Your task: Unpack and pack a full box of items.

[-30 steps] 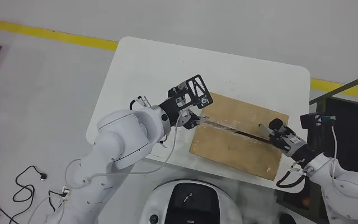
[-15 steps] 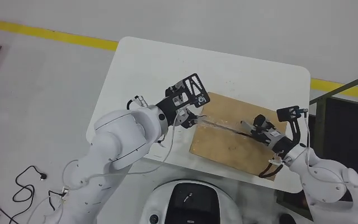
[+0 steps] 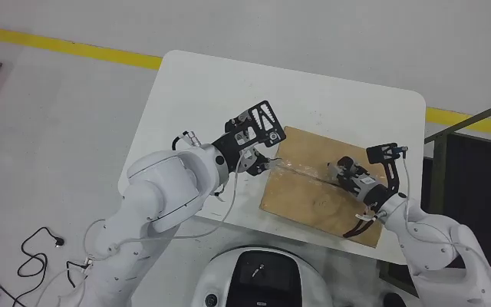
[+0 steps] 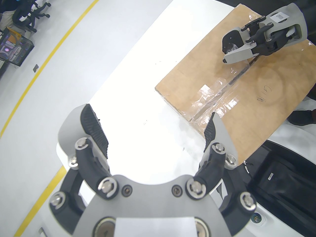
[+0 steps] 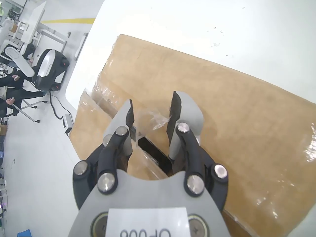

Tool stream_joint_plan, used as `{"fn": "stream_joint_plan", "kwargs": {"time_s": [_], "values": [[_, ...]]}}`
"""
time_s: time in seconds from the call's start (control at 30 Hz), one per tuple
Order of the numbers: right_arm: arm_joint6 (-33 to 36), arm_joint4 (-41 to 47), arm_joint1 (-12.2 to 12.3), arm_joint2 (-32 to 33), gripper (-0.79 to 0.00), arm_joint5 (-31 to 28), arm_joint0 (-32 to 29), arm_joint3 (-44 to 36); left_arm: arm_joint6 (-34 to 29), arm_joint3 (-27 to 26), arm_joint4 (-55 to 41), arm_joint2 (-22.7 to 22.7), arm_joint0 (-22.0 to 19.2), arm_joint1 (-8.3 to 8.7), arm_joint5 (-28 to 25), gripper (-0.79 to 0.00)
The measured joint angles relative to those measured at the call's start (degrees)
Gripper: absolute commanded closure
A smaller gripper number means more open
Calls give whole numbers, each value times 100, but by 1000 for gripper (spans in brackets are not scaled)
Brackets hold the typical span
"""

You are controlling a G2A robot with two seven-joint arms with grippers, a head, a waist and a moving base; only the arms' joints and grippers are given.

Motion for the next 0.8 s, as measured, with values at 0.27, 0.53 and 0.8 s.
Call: {"fn": "stream_joint_plan", "kwargs": {"time_s": [0.27, 0.53, 0.8], "values": [[-28, -32, -2, 46, 0, 35, -38, -65, 11, -4, -32, -2, 12, 24, 9, -785], [-87, 174, 8, 380, 0, -33, -317, -296, 31, 13, -73, 4, 3, 48, -5, -785], [-75, 248, 21, 693, 0, -121, -620, -476, 80, 76, -112, 38, -42, 64, -22, -785]]}}
